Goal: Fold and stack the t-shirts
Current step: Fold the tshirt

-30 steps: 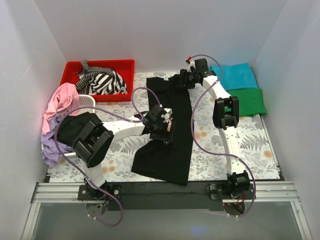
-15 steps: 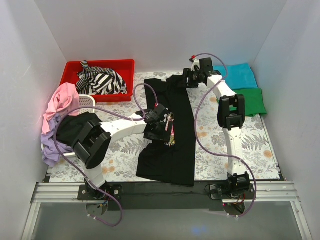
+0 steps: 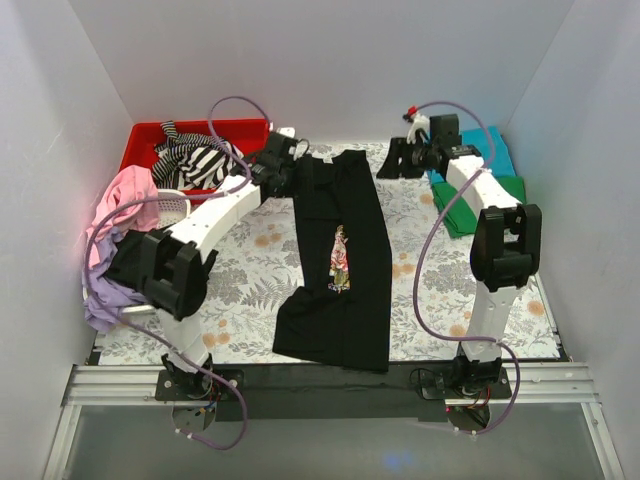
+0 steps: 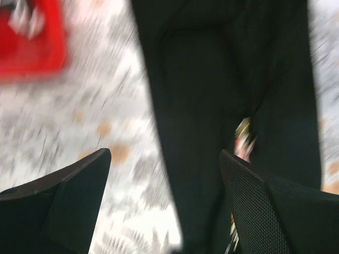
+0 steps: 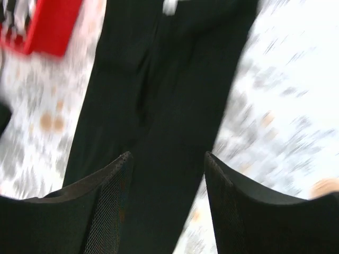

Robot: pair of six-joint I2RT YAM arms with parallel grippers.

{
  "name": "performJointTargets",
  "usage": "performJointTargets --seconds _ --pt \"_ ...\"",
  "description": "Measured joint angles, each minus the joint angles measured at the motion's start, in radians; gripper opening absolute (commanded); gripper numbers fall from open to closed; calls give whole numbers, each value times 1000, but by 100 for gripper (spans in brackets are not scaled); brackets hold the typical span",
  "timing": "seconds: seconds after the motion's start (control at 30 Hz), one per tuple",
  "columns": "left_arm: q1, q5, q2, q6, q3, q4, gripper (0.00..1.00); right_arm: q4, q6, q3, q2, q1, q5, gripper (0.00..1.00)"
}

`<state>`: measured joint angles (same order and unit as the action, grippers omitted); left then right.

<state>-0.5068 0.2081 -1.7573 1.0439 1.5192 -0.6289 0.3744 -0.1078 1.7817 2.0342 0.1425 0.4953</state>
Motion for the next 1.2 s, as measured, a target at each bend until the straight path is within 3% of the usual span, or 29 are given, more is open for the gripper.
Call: performJointTargets --seconds 0.2,0.4,0.77,1.0,1.2 --pt "20 -148 -343 -62 377 85 82 -21 3 -306 -57 54 79 61" --pt "34 -320 -570 -76 519 108 82 -51 -5 -391 -57 77 126 59" --pt "107 -369 -684 -79 604 170 82 -136 -39 -452 -51 159 150 58" --pt "156 -379 -753 -87 708 196 82 -151 -80 -547 -69 155 35 58" --pt "186 -394 -824 -98 744 204 82 -201 -108 -705 -188 154 -43 57"
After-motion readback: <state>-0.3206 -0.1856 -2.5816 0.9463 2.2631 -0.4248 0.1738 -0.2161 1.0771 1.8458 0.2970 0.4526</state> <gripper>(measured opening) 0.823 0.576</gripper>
